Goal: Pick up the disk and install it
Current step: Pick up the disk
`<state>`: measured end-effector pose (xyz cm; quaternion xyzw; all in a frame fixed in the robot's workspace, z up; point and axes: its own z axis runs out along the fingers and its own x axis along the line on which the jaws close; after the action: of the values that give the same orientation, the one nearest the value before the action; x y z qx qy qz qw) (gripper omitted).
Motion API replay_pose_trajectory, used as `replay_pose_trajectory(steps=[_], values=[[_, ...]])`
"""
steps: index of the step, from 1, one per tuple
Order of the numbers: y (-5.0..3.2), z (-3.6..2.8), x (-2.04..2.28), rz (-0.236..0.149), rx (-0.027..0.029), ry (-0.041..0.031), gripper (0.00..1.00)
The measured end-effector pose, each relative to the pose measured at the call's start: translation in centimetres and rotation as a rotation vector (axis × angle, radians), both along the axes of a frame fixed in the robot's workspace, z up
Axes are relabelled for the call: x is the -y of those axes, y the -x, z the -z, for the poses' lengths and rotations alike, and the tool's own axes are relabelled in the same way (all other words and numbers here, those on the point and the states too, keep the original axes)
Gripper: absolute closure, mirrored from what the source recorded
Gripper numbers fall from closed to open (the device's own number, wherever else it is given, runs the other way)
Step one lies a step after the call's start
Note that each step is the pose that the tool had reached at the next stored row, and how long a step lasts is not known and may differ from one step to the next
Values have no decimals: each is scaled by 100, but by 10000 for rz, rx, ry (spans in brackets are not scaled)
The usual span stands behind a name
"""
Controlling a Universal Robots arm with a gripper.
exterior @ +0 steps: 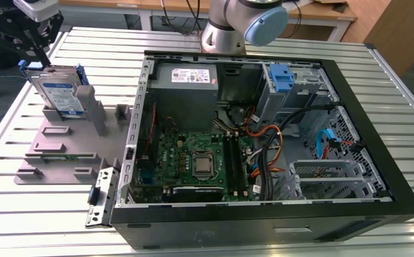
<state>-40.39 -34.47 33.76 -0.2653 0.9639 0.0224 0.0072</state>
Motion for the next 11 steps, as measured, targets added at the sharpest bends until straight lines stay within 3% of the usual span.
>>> replay_pose_trajectory(steps=[11], values=[[0,10,0,-1987,2,-1,89]])
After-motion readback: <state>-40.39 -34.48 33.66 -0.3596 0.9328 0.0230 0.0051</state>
